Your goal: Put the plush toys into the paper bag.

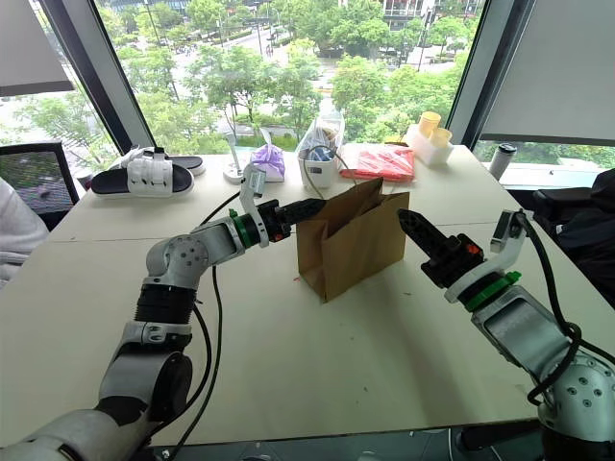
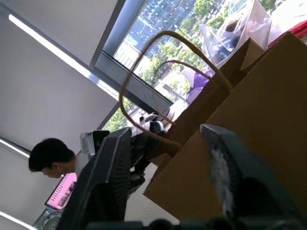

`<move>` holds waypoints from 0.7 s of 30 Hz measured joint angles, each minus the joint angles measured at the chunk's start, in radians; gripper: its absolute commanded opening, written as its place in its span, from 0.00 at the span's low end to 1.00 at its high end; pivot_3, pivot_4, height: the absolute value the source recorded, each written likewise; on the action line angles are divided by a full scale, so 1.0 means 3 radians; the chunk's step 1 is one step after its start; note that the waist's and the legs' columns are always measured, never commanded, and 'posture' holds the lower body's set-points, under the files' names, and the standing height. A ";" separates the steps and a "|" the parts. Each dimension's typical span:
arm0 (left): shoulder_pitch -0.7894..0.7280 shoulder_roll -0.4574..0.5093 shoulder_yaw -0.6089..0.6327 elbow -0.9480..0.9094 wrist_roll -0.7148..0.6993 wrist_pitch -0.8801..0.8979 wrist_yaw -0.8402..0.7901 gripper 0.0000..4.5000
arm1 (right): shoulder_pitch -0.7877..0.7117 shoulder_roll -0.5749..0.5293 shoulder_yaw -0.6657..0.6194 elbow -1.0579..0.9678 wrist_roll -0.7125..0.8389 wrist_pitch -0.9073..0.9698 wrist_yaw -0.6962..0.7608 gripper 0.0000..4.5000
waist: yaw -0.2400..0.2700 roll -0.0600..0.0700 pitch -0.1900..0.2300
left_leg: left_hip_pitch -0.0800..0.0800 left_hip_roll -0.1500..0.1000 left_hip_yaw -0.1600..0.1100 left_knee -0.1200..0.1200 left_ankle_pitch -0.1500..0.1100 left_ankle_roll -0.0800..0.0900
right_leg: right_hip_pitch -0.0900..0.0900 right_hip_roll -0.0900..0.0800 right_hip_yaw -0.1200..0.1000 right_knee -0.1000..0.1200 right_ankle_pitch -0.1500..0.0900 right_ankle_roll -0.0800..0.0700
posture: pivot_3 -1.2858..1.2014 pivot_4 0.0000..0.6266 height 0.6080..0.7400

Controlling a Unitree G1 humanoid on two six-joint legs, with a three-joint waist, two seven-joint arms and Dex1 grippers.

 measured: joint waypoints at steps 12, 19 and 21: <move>0.0225 0.0694 0.0011 -0.0408 -0.0101 -0.0182 -0.0936 0.99 | 0.0138 -0.0139 0.0437 -0.0251 -0.0820 0.0206 0.0372 0.99 | -0.0055 0.0003 -0.0002 | 0.0003 0.0001 0.0000 -0.0005 -0.0001 0.0001 | 0.0000 0.0000 0.0001 -0.0004 0.0000 0.0000 | 0.52 0.24 1.00; 0.0703 0.0757 -0.0398 -0.0598 0.0209 -0.0517 -0.1199 1.00 | 0.0018 -0.0027 0.0883 0.0026 -0.1787 0.0231 0.0624 0.36 | -0.0013 -0.0001 0.0000 | -0.0003 0.0000 -0.0006 -0.0001 0.0000 0.0000 | -0.0002 0.0000 0.0001 -0.0006 0.0001 -0.0002 | 0.52 0.24 1.00; 0.0704 0.0759 -0.0397 -0.0645 0.0222 -0.0584 -0.1198 1.00 | -0.0002 0.0029 0.0956 0.0044 -0.1933 0.0249 0.0681 0.13 | -0.0007 0.0000 0.0000 | -0.0003 0.0000 -0.0008 -0.0004 -0.0001 0.0000 | -0.0002 -0.0001 0.0001 -0.0008 0.0001 -0.0002 | 0.52 0.24 1.00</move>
